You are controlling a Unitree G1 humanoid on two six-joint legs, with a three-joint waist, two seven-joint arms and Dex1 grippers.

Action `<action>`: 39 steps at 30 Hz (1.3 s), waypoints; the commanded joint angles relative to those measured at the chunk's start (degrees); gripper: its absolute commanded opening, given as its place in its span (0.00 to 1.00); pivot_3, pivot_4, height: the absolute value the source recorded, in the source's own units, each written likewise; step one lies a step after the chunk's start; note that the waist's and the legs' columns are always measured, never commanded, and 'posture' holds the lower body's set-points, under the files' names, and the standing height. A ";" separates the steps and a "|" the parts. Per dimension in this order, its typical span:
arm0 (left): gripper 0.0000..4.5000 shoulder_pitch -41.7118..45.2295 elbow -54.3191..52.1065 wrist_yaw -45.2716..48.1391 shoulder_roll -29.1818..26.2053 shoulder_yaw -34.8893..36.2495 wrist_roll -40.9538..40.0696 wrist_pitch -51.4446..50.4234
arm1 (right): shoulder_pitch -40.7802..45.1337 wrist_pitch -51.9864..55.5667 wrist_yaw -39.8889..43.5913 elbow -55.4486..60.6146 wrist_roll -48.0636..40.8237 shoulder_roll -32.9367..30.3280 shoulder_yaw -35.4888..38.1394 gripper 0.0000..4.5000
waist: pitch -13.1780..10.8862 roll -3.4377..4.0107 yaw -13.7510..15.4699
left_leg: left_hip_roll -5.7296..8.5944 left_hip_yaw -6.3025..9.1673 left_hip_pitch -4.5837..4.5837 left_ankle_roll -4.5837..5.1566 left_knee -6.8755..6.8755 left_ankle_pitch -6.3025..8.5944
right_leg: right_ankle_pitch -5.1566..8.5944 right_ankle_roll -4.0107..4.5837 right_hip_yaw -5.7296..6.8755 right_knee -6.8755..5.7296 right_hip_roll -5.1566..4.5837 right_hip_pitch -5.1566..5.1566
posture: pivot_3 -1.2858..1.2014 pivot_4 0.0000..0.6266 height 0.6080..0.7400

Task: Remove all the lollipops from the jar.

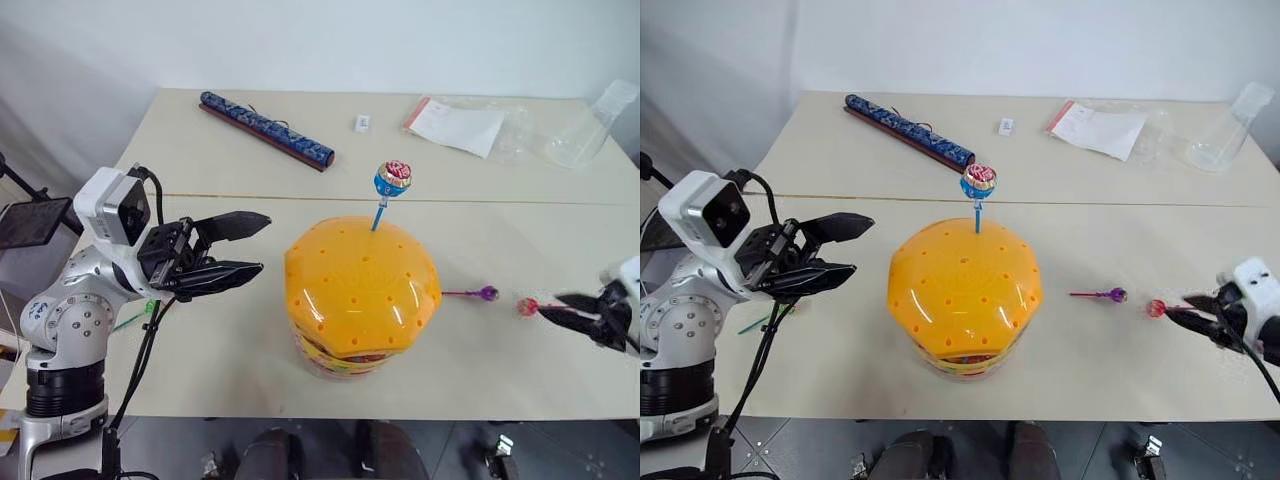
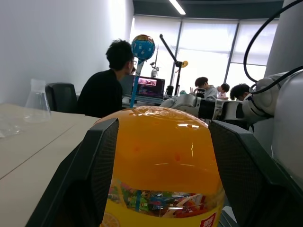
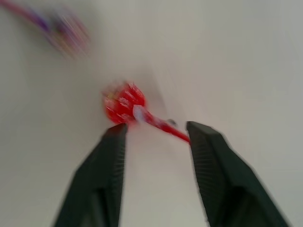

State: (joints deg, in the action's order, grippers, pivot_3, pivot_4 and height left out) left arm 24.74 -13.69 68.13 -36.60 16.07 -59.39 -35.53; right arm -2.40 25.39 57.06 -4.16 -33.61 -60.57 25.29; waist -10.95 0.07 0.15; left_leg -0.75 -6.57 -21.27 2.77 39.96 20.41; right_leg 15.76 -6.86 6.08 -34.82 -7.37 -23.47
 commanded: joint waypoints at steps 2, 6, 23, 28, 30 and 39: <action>0.71 -3.05 -0.11 -1.74 0.08 3.96 -1.43 0.73 | 7.49 5.40 4.50 15.14 -18.52 2.06 8.23 0.52 | -0.04 0.07 -0.20 | -0.03 0.01 0.00 -0.01 0.00 0.01 | 0.00 0.00 -0.01 -0.01 -0.01 -0.01 | 0.52 0.24 1.00; 0.71 -4.97 0.58 -1.80 0.46 4.36 -1.33 0.75 | 16.43 11.00 0.73 23.52 -27.19 3.77 3.31 0.52 | -0.04 0.06 -0.20 | -0.09 0.17 0.02 -0.08 0.01 0.04 | 0.00 0.00 0.02 -0.07 -0.09 0.01 | 0.52 0.24 1.00; 0.71 -3.95 -0.13 -3.59 2.10 3.69 -1.38 0.88 | 38.13 16.57 -5.48 28.51 -27.56 16.35 -16.53 0.48 | -0.02 0.00 0.31 | 0.00 0.38 -0.23 -0.11 0.06 0.07 | -0.01 0.01 0.42 -0.01 -0.10 -0.05 | 0.52 0.24 1.00; 0.71 -2.95 0.14 -3.85 1.91 3.51 -1.48 0.69 | 38.27 15.74 -3.52 28.91 -26.48 17.06 -17.18 0.24 | -0.02 0.00 0.20 | 0.00 0.38 -0.23 -0.10 0.06 0.06 | -0.01 0.00 0.42 -0.04 -0.10 -0.05 | 0.52 0.24 1.00; 0.71 -2.70 0.27 -3.85 1.87 3.54 -1.43 0.63 | 38.15 15.42 -3.40 28.77 -25.84 17.05 -17.01 0.24 | -0.02 0.00 0.03 | 0.00 0.38 -0.22 -0.10 0.06 0.06 | -0.01 0.00 0.43 -0.04 -0.10 -0.05 | 0.52 0.24 1.00; 0.71 -1.87 0.90 -3.68 2.22 3.24 -0.99 0.91 | 38.57 15.07 -3.17 27.60 -25.39 18.36 -16.43 0.11 | -0.02 0.00 -0.21 | -0.02 0.38 -0.22 -0.10 0.04 0.06 | -0.01 0.00 0.45 -0.06 -0.09 -0.06 | 0.52 0.24 1.00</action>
State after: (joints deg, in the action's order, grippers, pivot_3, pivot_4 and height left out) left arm 22.10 -12.43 64.36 -34.55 19.14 -59.86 -35.51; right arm 35.12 41.27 53.87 22.64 -58.44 -42.32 7.42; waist -10.98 0.08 -0.07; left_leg -0.77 -6.19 -21.49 2.67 40.01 20.48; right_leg 15.75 -6.85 6.52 -34.87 -7.46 -23.53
